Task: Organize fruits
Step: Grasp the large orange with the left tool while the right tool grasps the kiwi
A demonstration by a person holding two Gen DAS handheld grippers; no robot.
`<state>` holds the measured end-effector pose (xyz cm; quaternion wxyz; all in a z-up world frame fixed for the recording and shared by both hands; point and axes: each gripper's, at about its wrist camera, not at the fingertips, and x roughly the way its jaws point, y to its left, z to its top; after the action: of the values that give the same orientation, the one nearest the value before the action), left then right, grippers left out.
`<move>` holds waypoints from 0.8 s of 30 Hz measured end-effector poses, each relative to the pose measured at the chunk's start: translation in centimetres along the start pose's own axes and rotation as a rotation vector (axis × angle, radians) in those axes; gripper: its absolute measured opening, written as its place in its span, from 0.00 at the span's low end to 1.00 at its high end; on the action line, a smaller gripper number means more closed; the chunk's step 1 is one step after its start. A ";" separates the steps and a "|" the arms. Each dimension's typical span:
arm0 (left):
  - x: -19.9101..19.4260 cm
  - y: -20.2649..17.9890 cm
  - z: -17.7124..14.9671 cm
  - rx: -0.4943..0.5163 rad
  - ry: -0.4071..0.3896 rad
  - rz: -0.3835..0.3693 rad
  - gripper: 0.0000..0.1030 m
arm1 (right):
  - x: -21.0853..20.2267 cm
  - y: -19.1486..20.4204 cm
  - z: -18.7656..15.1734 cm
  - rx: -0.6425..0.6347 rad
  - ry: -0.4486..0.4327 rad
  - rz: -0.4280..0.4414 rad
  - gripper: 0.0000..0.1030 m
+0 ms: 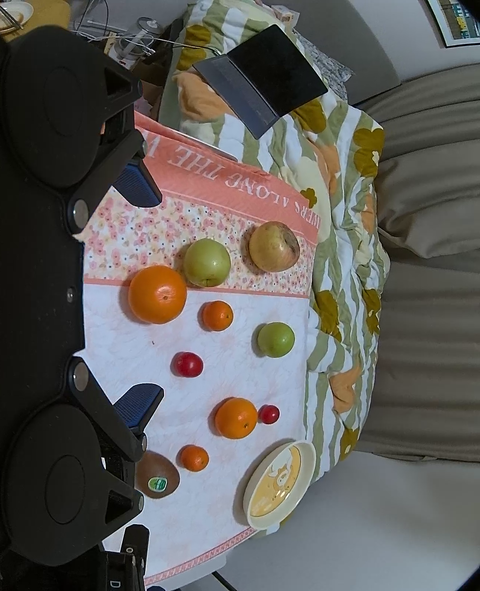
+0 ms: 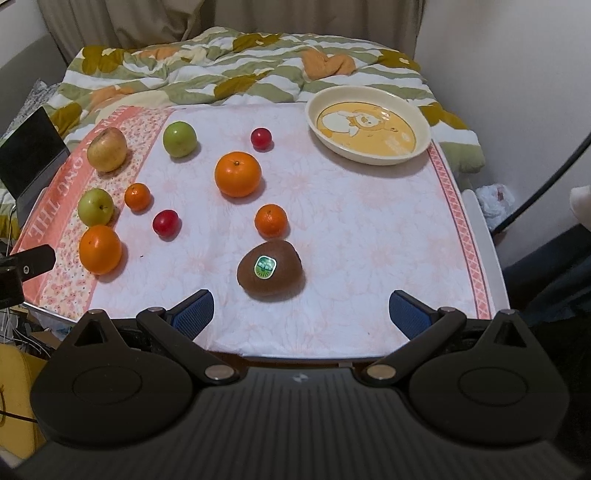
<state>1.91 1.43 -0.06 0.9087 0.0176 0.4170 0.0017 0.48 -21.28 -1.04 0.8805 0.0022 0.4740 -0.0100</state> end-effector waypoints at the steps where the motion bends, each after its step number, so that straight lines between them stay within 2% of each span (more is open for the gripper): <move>1: 0.6 0.0 0.0 0.001 -0.003 0.001 1.00 | 0.5 0.0 0.0 -0.003 0.000 0.000 1.00; 12: 7.2 0.2 -1.5 -0.016 -0.004 0.019 0.98 | 6.5 0.0 -0.9 -0.030 -0.057 0.047 1.00; 15: 8.7 0.2 -1.8 -0.018 0.004 0.020 0.92 | 8.0 0.0 -1.2 -0.042 -0.057 0.056 1.00; 22: 10.6 -0.1 -2.4 -0.026 0.016 0.028 0.88 | 9.9 0.5 -1.6 -0.059 -0.072 0.098 1.00; 24: 10.9 -0.2 -2.5 -0.022 0.018 0.027 0.84 | 10.3 0.8 -1.6 -0.069 -0.075 0.107 1.00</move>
<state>7.14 1.54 -9.92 0.9049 0.0132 0.4249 0.0187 4.84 -20.65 -10.49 0.8965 -0.0034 0.4398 0.0532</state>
